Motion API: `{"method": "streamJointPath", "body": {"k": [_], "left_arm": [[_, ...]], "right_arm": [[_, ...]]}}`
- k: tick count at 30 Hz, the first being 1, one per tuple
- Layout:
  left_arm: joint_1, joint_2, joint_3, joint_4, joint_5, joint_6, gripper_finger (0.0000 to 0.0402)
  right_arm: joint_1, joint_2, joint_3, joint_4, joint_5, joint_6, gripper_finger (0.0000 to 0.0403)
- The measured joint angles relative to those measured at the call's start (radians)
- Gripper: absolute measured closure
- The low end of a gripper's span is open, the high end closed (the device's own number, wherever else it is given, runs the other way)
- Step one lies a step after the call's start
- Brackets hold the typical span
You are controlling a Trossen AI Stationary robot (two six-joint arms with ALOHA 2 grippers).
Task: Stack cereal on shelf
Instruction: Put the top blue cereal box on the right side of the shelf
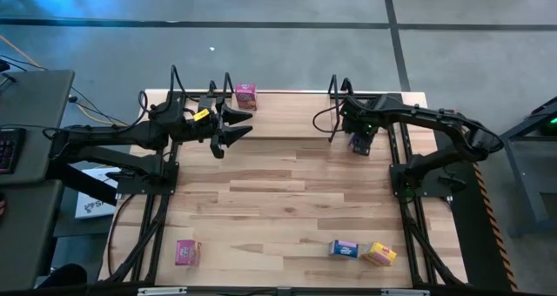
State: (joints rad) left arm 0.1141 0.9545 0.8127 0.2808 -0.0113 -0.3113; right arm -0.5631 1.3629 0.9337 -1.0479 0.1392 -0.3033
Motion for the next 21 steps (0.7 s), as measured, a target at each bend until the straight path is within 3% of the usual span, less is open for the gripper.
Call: {"method": "streamJointPath", "body": {"k": [7, 12, 14, 17, 19, 21], "left_arm": [[0.0, 0.0, 0.0, 0.001, 0.0, 0.0, 0.0193], [0.0, 0.0, 0.0, 0.001, 0.0, 0.0, 0.0193], [0.0, 0.0, 0.0, 0.001, 0.0, 0.0, 0.0193], [0.0, 0.0, 0.0, 0.001, 0.0, 0.0, 0.0193], [0.0, 0.0, 0.0, 0.001, 0.0, 0.0, 0.0193], [0.0, 0.0, 0.0, 0.001, 0.0, 0.0, 0.0193]], "right_arm": [[0.0, -0.027, 0.0, -0.023, -0.044, 0.015, 0.0266], [0.001, -0.098, 0.032, -0.134, -0.125, 0.016, 0.0282], [0.002, -0.129, 0.071, -0.201, -0.207, 0.032, 0.0281], [0.018, -0.153, 0.154, -0.243, -0.411, 0.126, 0.0278], [0.049, -0.156, 0.219, -0.209, -0.56, 0.211, 0.0277], [0.1, -0.151, 0.288, -0.099, -0.623, 0.297, 0.0277]]}}
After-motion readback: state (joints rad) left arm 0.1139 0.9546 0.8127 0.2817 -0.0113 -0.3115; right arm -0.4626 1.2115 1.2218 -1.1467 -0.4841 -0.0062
